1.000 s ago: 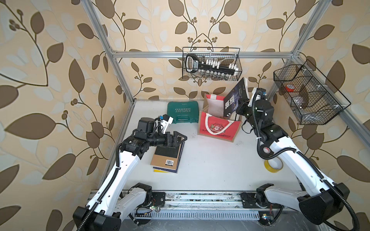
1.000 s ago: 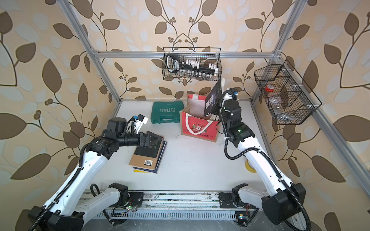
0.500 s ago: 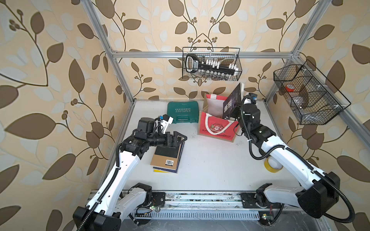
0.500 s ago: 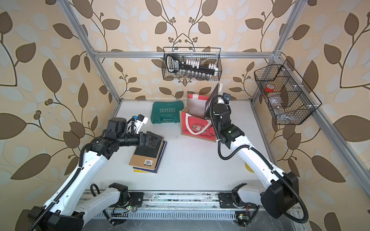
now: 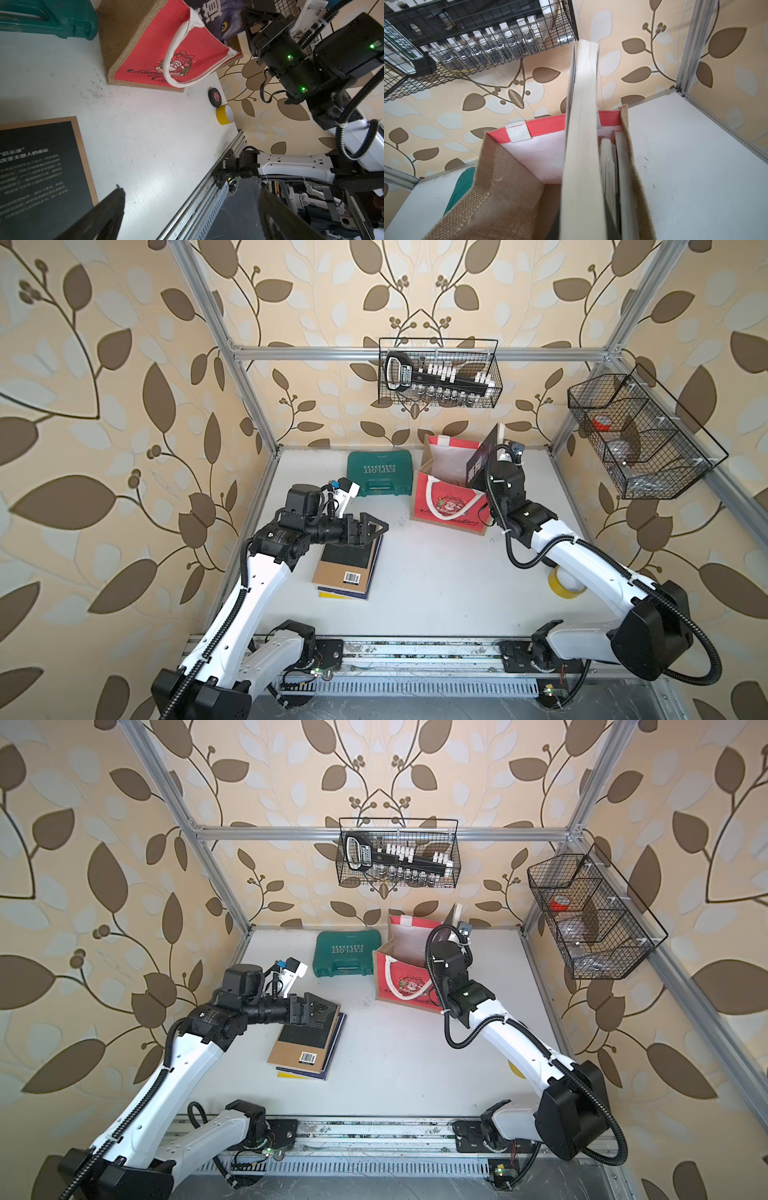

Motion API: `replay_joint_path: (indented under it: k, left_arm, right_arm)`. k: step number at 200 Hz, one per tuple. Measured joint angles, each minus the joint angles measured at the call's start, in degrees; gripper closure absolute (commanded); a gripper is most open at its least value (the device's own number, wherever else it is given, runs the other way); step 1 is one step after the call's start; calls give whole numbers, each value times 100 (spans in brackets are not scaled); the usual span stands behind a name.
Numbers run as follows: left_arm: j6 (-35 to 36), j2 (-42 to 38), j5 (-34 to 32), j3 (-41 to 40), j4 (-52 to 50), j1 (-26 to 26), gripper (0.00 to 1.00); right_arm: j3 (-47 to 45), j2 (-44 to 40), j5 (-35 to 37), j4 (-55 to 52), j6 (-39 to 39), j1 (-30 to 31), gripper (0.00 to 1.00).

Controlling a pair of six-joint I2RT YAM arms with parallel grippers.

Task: Put the books into the canvas bag
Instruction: Place the book in the canvas bag.

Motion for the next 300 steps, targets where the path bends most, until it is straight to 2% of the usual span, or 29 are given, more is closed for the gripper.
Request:
replay_joint_path:
  k: [91,124,164,216,266,300]
  left_arm:
    - [0,57,0,0,0,0,1]
    - [2,59,0,0,0,0,1]
    - [0,59,0,0,0,0,1]
    - [2,59,0,0,0,0,1]
    - [2,59,0,0,0,0,1]
    - [0,59,0,0,0,0,1]
  right_arm:
    - [-37,66,7,24,214,57,100]
    - [-107,81,9,24,256,83,87]
    - [-175,81,26,26,258,83,85]
    - [-177,24,116,162,238,81,76]
    - [-177,-343,179,205,111,83,62]
    - [-166,-693,111,90,-66,61,46]
